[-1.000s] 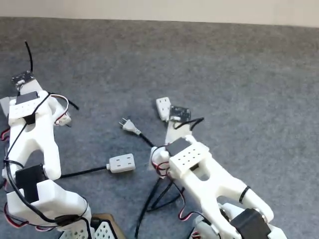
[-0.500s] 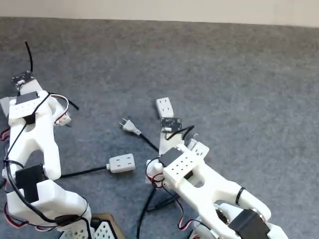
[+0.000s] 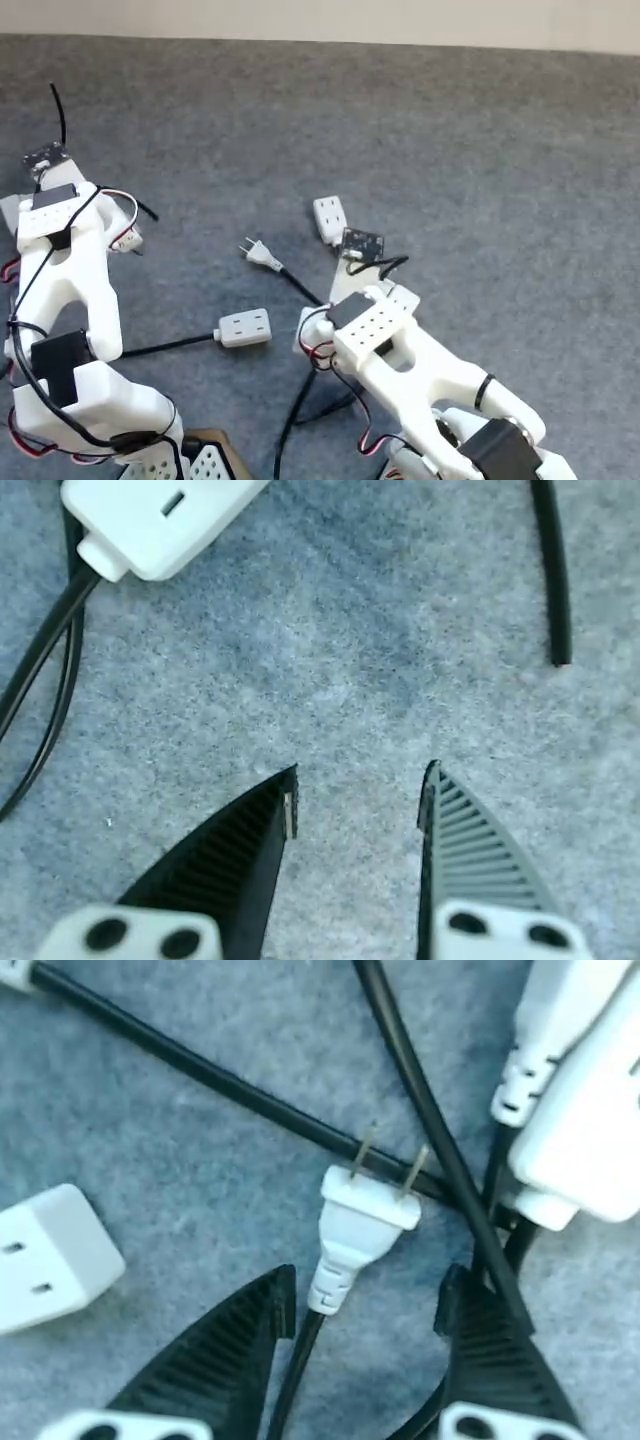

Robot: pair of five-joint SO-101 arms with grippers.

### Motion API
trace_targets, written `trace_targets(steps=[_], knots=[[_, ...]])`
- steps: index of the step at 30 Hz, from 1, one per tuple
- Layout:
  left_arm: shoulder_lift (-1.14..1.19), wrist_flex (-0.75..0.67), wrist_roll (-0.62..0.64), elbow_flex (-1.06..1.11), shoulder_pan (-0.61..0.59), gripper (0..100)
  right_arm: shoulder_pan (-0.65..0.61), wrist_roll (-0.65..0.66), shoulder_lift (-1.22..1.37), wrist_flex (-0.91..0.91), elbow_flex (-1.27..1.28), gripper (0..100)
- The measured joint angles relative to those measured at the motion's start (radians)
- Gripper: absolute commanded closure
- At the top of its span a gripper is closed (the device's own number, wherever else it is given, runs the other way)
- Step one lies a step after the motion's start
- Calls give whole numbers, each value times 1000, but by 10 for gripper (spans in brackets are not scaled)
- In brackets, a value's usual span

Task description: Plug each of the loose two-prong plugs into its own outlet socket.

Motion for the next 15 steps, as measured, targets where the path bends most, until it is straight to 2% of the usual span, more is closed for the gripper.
trace_targets(steps=[5,10,15], knots=[[0,0,0,0,0,786,0,-2,49,-44,18,792],[0,0,0,0,0,786,8,-2,98,-48,17,995],[0,0,0,0,-2,786,28,-2,121,-44,17,993]])
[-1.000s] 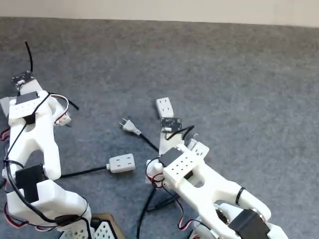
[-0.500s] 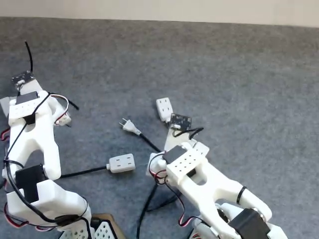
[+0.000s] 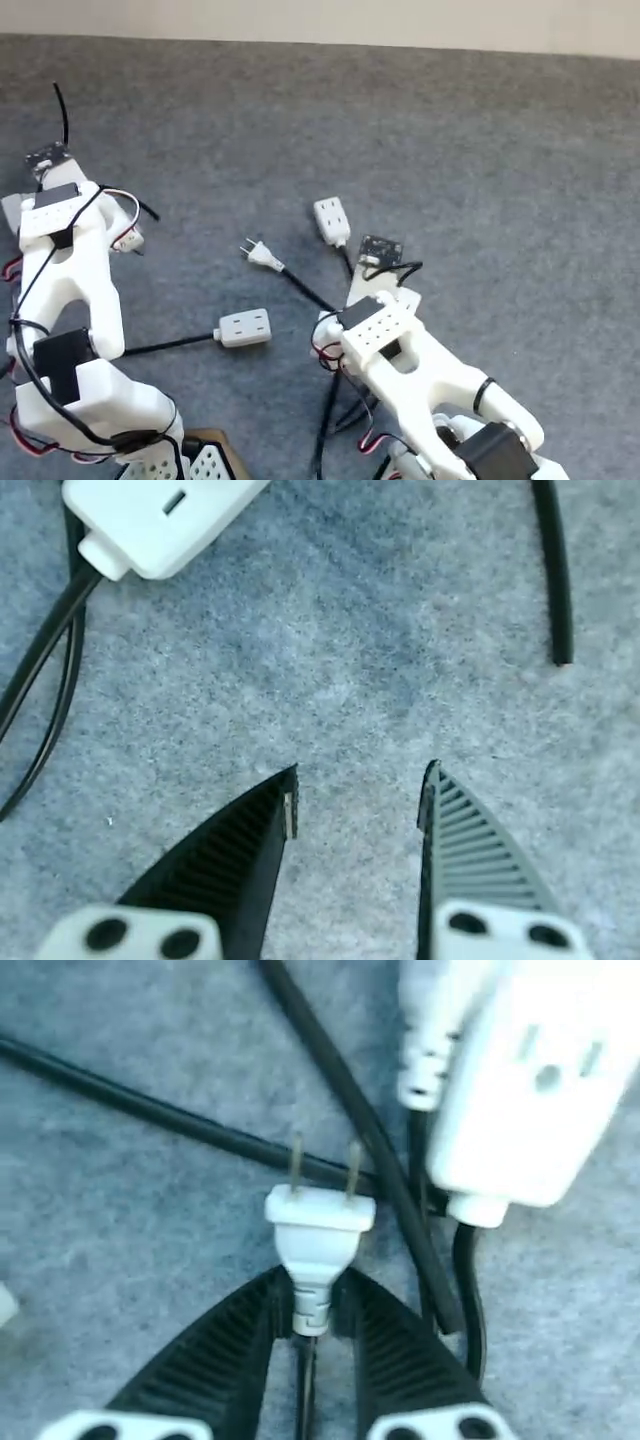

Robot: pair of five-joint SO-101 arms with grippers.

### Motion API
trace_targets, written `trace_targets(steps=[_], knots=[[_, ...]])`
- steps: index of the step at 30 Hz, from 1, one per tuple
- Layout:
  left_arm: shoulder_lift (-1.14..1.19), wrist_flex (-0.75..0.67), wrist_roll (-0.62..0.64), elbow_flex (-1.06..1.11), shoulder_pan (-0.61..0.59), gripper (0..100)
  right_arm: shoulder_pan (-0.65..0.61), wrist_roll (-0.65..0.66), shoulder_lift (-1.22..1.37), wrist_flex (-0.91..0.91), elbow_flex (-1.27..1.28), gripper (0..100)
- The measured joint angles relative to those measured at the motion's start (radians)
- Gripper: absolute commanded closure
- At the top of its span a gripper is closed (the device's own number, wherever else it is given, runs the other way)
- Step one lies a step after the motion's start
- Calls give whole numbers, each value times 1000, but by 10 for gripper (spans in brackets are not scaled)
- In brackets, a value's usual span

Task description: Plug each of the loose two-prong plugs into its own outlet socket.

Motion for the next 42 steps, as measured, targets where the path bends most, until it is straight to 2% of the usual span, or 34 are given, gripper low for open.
trace_targets(steps=[2,4,6,11,13,15,20,25,29,37,42], knots=[[0,0,0,0,0,787,14,9,2,0,0,991],[0,0,0,0,2,787,49,109,2,0,0,991],[0,0,0,0,0,787,103,295,2,0,-25,992],[0,0,0,0,3,787,333,887,21,-2,-118,992],[0,0,0,0,2,787,462,1054,23,-5,-166,992],[0,0,0,0,0,787,577,1168,23,-5,-210,992],[0,0,0,0,0,788,724,1231,23,-5,-290,992],[0,0,0,0,2,788,778,1238,25,5,-342,992],[0,0,0,0,2,788,801,1275,86,110,-454,992],[0,-15,0,23,5,787,806,1338,345,373,-945,992],[0,-69,0,52,5,787,706,1458,543,601,-1324,992]])
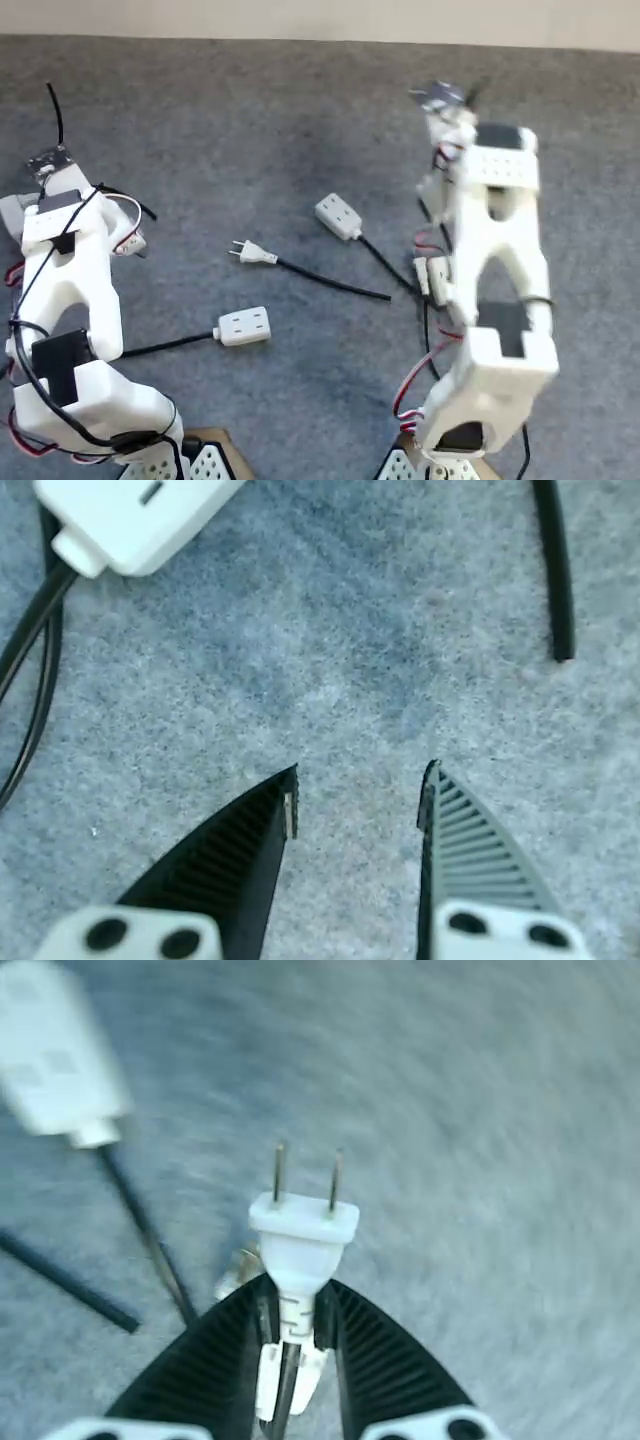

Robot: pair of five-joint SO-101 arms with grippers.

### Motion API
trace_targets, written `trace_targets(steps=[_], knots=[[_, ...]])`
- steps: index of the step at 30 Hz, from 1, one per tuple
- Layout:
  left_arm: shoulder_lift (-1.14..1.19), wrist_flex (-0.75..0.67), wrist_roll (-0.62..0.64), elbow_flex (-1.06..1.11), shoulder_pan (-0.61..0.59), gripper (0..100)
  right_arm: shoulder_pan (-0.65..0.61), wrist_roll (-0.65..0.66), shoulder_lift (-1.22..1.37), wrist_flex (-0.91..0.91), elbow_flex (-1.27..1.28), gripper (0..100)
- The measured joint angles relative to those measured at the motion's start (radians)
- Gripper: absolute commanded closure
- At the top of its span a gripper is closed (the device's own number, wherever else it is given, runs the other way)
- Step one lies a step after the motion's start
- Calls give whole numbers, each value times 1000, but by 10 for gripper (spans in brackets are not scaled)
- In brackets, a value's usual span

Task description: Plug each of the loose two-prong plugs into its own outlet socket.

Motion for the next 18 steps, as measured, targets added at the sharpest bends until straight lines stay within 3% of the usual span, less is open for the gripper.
trace_targets(steps=[5,8,12,18], knots=[[0,-11,0,0,0,787,-140,121,186,216,-362,992],[0,-11,0,0,0,787,-213,160,235,252,-508,992],[0,-11,0,0,0,787,-279,238,238,253,-526,992],[0,-11,0,0,12,787,-331,245,239,253,-374,992]])
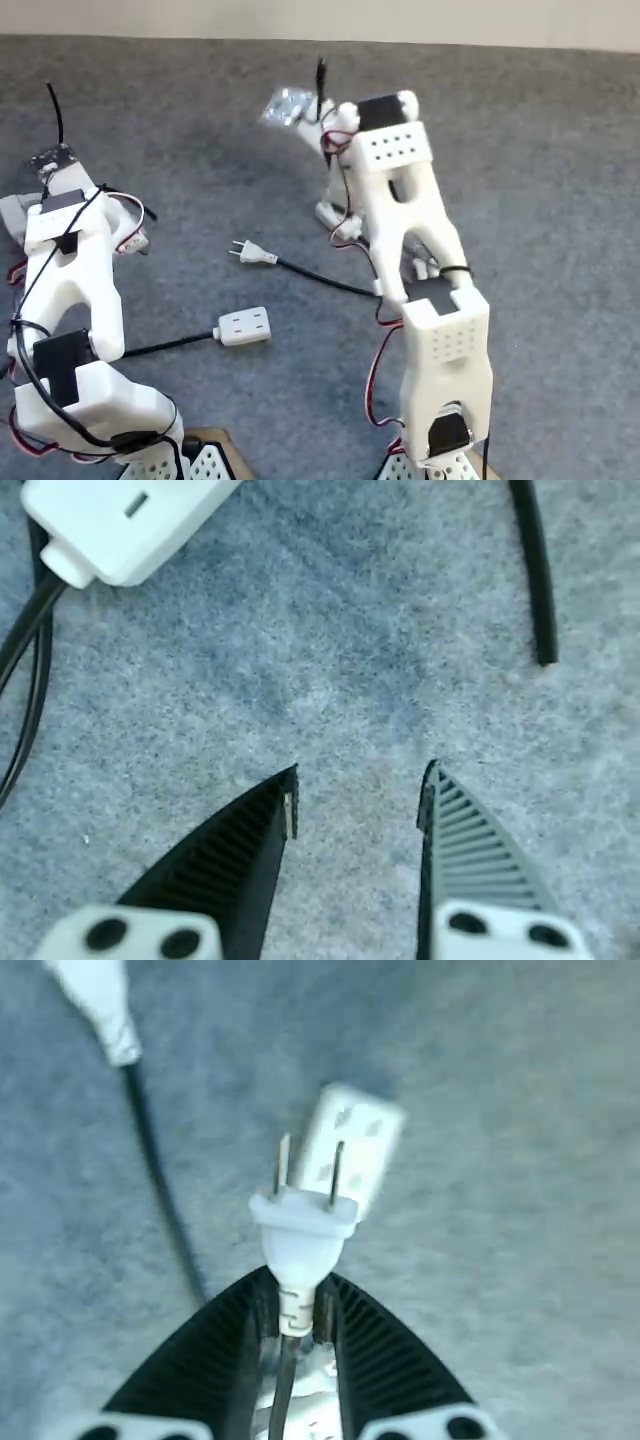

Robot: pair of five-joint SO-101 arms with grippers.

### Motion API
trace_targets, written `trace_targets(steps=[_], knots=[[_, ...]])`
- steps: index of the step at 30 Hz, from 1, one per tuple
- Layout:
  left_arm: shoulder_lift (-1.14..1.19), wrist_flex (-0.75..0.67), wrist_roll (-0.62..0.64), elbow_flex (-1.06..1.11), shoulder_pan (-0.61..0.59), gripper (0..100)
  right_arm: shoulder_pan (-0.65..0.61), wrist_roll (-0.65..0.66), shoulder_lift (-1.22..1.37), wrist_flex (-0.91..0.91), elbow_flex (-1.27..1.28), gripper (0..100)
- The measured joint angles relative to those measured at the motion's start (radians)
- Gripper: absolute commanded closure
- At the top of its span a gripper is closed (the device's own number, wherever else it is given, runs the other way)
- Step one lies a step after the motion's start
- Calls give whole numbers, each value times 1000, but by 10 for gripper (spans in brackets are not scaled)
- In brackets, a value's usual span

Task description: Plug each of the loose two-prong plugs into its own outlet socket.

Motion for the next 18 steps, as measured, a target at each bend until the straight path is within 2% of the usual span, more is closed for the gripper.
trace_targets(steps=[2,6,12,15,18], knots=[[0,0,-3,0,5,787,-29,-15,0,0,61,992],[0,0,-83,0,34,787,-123,-130,-34,-15,107,992],[0,0,-123,0,61,787,-258,-292,-311,-11,170,992],[0,18,-126,0,60,787,-282,-301,-479,-15,338,992],[0,26,-129,0,60,787,-284,-265,-678,-124,617,992]])
